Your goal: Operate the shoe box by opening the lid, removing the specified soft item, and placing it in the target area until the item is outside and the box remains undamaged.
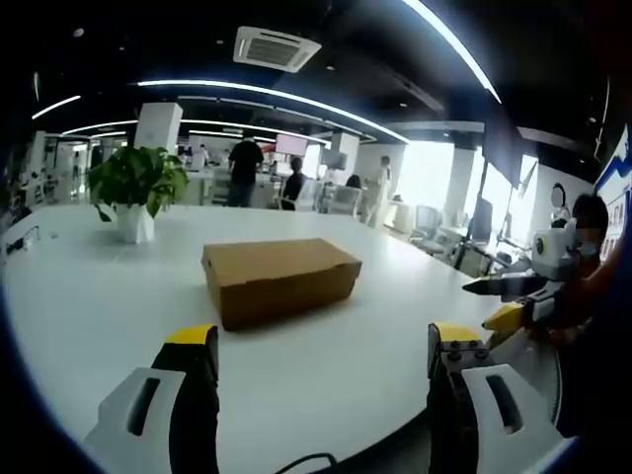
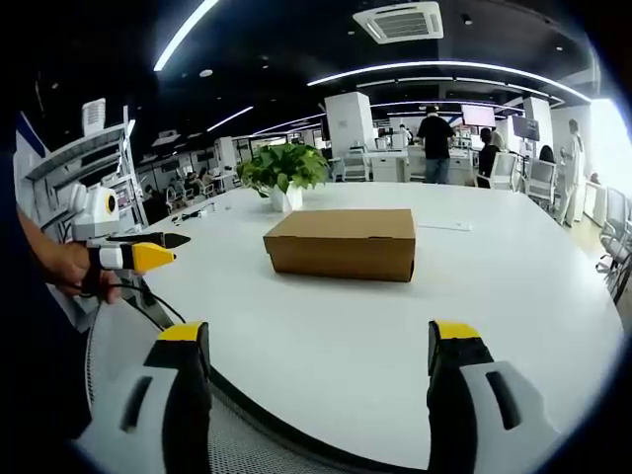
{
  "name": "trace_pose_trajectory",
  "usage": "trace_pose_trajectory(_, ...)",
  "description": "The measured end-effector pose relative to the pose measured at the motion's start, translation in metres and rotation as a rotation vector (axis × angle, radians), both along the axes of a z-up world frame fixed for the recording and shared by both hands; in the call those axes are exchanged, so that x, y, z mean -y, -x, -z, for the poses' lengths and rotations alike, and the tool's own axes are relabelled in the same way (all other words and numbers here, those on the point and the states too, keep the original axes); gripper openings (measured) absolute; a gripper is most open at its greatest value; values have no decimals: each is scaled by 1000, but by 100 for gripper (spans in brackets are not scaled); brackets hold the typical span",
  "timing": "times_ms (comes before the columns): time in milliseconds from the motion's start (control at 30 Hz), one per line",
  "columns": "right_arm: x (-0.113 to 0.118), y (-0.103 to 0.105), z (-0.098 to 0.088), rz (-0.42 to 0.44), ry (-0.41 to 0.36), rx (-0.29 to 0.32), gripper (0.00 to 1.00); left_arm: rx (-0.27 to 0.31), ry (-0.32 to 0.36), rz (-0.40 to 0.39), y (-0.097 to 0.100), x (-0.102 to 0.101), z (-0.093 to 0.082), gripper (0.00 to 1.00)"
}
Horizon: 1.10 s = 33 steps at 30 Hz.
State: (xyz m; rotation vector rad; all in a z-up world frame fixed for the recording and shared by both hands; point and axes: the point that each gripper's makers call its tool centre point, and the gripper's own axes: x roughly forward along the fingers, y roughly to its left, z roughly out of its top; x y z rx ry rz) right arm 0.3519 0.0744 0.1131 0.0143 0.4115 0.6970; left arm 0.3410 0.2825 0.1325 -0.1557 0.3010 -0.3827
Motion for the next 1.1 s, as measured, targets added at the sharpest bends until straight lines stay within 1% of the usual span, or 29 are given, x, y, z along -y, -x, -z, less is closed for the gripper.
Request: trace_pose_trajectory(1100, 0, 0, 1, -2, 1, -4, 86, 0, 5, 4, 0, 1, 0, 87)
